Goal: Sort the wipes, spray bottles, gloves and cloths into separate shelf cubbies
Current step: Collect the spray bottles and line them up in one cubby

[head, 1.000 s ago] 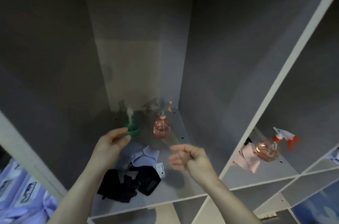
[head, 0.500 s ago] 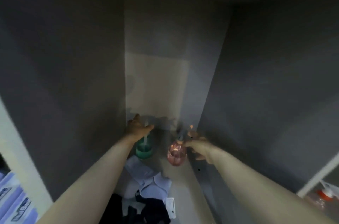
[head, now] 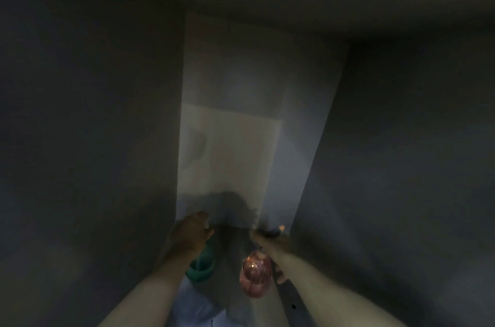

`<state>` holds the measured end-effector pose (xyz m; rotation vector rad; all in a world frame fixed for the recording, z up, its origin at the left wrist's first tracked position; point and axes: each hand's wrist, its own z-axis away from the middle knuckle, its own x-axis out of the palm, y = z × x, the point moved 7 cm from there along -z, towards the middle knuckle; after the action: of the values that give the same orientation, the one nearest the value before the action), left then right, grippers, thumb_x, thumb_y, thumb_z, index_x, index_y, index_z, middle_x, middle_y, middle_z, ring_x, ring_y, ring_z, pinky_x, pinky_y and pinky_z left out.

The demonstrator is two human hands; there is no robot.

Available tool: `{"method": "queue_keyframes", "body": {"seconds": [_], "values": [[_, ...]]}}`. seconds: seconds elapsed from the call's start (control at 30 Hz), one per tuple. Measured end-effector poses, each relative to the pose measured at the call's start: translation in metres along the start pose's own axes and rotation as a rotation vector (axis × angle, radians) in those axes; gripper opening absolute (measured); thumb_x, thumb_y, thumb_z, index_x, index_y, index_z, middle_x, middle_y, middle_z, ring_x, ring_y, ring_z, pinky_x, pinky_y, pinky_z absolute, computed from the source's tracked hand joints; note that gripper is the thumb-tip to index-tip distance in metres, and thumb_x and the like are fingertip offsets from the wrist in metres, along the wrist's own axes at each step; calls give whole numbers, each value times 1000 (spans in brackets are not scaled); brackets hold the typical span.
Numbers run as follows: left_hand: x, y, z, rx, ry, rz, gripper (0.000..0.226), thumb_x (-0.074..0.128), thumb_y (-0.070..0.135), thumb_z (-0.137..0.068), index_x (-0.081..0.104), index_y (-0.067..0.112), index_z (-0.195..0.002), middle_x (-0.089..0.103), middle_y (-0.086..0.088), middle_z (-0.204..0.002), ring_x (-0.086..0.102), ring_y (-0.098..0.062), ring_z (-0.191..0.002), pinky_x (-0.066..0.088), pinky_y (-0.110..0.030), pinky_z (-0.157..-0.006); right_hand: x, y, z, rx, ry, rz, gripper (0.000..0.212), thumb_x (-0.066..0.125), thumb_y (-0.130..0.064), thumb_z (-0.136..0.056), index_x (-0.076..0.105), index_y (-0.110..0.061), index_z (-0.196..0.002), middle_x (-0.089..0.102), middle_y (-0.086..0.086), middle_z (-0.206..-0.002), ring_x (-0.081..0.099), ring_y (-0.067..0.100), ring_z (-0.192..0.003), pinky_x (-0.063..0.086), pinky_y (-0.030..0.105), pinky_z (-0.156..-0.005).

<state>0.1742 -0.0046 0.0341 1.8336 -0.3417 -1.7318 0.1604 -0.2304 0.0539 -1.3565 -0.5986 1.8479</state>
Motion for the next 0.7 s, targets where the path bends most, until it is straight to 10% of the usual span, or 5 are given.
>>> {"method": "queue_keyframes", "body": {"seconds": [0.13, 0.33, 0.5, 0.7], "values": [[1, 4, 5, 87, -5, -154, 36, 50, 27, -85, 58, 17, -119, 62, -9, -124, 60, -27, -113, 48, -34, -93, 4, 8, -25, -12, 36, 32, 34, 57, -56, -81, 58, -25, -66, 67, 0, -77, 59, 13, -62, 54, 40, -86], [6, 29, 7, 205, -118, -405, 26, 58, 29, -86, 61, 17, -109, 62, -5, -122, 57, -24, -114, 45, -32, -91, -5, 15, -33, -29, 75, 153, 49, 44, -50, -90, 62, -13, -117, 67, 15, -115, 65, 32, -104, 54, 45, -89], [19, 92, 26, 410, -116, -586, 29, 56, 34, -85, 66, 23, -110, 65, 1, -120, 56, -20, -116, 31, -33, -104, -26, 34, -24, -27, 136, 217, 38, 50, -37, -91, 65, -10, -113, 68, 15, -113, 66, 31, -103, 54, 41, -88], [27, 92, 26, 388, -93, -431, 24, 58, 29, -84, 63, 17, -104, 66, -6, -115, 60, -25, -110, 48, -33, -88, -45, 57, -9, -6, 300, 329, 42, 41, -36, -97, 63, -4, -113, 62, 18, -122, 58, 32, -116, 46, 33, -90]]}}
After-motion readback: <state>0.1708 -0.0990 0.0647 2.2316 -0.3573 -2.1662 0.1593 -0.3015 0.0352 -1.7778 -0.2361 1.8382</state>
